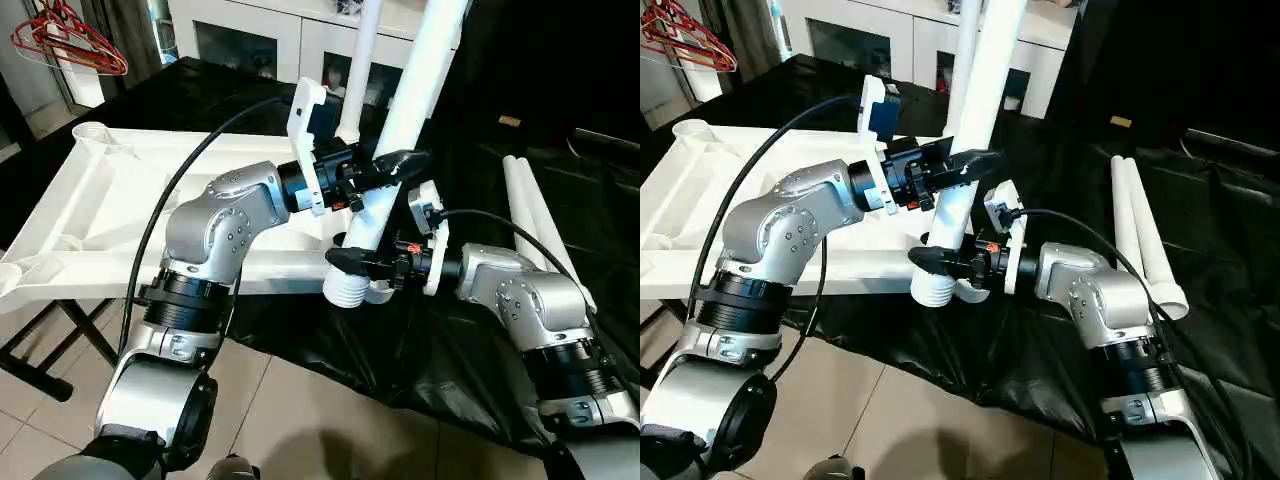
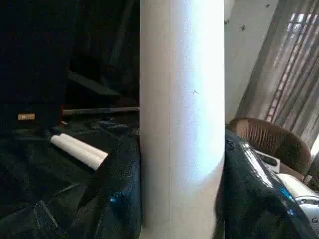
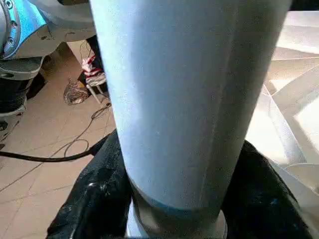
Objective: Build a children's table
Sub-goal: Insert table leg to table base
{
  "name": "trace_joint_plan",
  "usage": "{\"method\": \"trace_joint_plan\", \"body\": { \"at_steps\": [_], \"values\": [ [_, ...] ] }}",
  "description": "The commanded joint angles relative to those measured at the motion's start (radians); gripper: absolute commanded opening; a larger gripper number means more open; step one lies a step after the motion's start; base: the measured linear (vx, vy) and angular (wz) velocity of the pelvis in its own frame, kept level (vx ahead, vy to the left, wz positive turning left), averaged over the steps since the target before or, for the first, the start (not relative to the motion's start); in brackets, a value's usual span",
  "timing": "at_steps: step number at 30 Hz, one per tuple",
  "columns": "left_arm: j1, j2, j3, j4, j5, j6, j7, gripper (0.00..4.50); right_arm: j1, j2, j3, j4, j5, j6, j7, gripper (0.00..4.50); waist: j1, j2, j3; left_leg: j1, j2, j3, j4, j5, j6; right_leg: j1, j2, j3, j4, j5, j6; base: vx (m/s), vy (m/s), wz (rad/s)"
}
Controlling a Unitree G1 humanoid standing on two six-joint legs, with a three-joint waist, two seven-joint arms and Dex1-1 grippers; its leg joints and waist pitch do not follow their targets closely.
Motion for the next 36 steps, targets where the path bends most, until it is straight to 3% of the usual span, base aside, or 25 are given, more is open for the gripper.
{"method": "trace_joint_plan", "body": {
  "at_steps": [1,4,12,17,19,21,22,23,25,26,30,31,34,35,36],
  "values": [
    [-0.026,-0.004,-0.004,-0.026,-0.006,-0.001,0.001,1.81,0.002,-0.006,-0.011,0.0,0.005,0.002,-0.007,1.95,0.0,0.006,-0.084,0.01,0.042,-0.021,-0.062,-0.086,0.004,0.067,-0.07,0.061,-0.063,-0.052,-0.202,0.0,0.0,0.0],
    [-0.032,-0.017,0.018,-0.015,-0.019,-0.005,0.017,2.51,0.005,0.0,-0.018,0.0,0.005,-0.009,-0.014,1.95,0.0,0.007,-0.083,0.01,0.041,-0.021,-0.062,-0.089,0.002,0.068,-0.07,0.061,-0.063,-0.048,-0.206,0.0,0.0,0.0],
    [-0.019,-0.057,0.043,-0.038,0.065,-0.232,0.115,2.58,0.023,0.087,-0.112,0.006,-0.002,-0.122,-0.173,1.92,-0.003,0.012,-0.085,0.012,0.044,-0.023,-0.064,-0.102,-0.009,0.067,-0.071,0.062,-0.064,-0.041,-0.201,0.0,0.0,0.0],
    [0.007,-0.039,0.035,-0.039,0.082,-0.228,0.116,2.58,0.041,0.118,-0.157,0.02,-0.019,-0.187,-0.262,1.91,-0.006,0.012,-0.085,0.013,0.043,-0.022,-0.066,-0.1,-0.017,0.064,-0.069,0.061,-0.063,-0.047,-0.188,0.0,0.0,0.0],
    [0.042,0.024,-0.029,-0.011,0.149,-0.238,0.081,2.58,0.054,0.112,-0.175,0.042,-0.071,-0.254,-0.331,1.91,-0.007,0.018,-0.083,0.014,0.041,-0.022,-0.068,-0.103,-0.025,0.062,-0.066,0.062,-0.065,-0.065,-0.172,0.0,0.0,0.0],
    [0.063,0.056,-0.066,0.003,0.187,-0.263,0.051,2.58,0.057,0.104,-0.181,0.055,-0.097,-0.282,-0.362,1.91,-0.008,0.017,-0.083,0.015,0.04,-0.022,-0.069,-0.113,-0.031,0.062,-0.067,0.062,-0.068,-0.084,-0.157,0.0,0.0,0.0],
    [0.089,0.089,-0.109,0.018,0.229,-0.306,0.009,2.58,0.062,0.088,-0.18,0.069,-0.127,-0.311,-0.383,1.91,-0.008,0.023,-0.083,0.015,0.039,-0.023,-0.07,-0.115,-0.036,0.061,-0.066,0.062,-0.07,-0.092,-0.149,0.0,0.0,0.0],
    [0.089,0.089,-0.109,0.018,0.229,-0.306,0.009,2.58,0.062,0.088,-0.18,0.069,-0.127,-0.311,-0.383,1.91,-0.009,0.023,-0.083,0.016,0.04,-0.023,-0.071,-0.115,-0.038,0.061,-0.065,0.062,-0.071,-0.095,-0.143,0.0,0.0,0.0],
    [0.138,0.152,-0.22,0.088,0.338,-0.423,-0.073,2.58,0.084,0.052,-0.164,0.091,-0.173,-0.349,-0.392,1.91,-0.009,0.025,-0.084,0.015,0.038,-0.023,-0.071,-0.115,-0.039,0.062,-0.064,0.063,-0.069,-0.071,-0.142,0.0,0.0,0.0],
    [0.144,0.161,-0.24,0.107,0.355,-0.439,-0.089,2.58,0.088,0.046,-0.161,0.09,-0.177,-0.351,-0.389,1.91,-0.009,0.024,-0.084,0.015,0.038,-0.023,-0.071,-0.12,-0.036,0.062,-0.063,0.063,-0.071,-0.073,-0.137,0.0,0.0,0.0],
    [0.152,0.172,-0.274,0.169,0.383,-0.48,-0.123,2.58,0.097,0.04,-0.16,0.082,-0.175,-0.349,-0.383,1.91,-0.012,0.026,-0.085,0.016,0.039,-0.022,-0.072,-0.134,-0.029,0.061,-0.064,0.064,-0.068,-0.063,-0.15,0.0,0.0,0.0],
    [0.141,0.178,-0.3,0.296,0.413,-0.522,-0.163,2.58,0.108,0.034,-0.155,0.054,-0.17,-0.337,-0.366,1.91,-0.013,0.033,-0.083,0.017,0.037,-0.021,-0.071,-0.152,-0.029,0.059,-0.064,0.064,-0.075,-0.07,-0.163,0.0,0.0,0.0],
    [0.136,0.185,-0.313,0.351,0.441,-0.559,-0.166,2.58,0.114,0.032,-0.149,0.045,-0.172,-0.337,-0.359,1.91,-0.013,0.035,-0.086,0.014,0.037,-0.024,-0.071,-0.167,-0.025,0.066,-0.066,0.064,-0.071,-0.071,-0.162,0.0,0.0,0.0],
    [0.134,0.189,-0.316,0.377,0.448,-0.575,-0.177,2.58,0.118,0.034,-0.148,0.042,-0.169,-0.337,-0.359,1.91,-0.011,0.047,-0.086,0.014,0.037,-0.026,-0.071,-0.165,-0.024,0.065,-0.069,0.064,-0.069,-0.069,-0.166,0.0,0.0,0.0],
    [0.133,0.191,-0.318,0.392,0.45,-0.585,-0.186,2.58,0.12,0.035,-0.147,0.04,-0.166,-0.338,-0.359,1.91,-0.013,0.041,-0.086,0.013,0.037,-0.024,-0.07,-0.168,-0.019,0.066,-0.069,0.064,-0.072,-0.078,-0.171,0.0,0.0,0.0]
  ]
}}
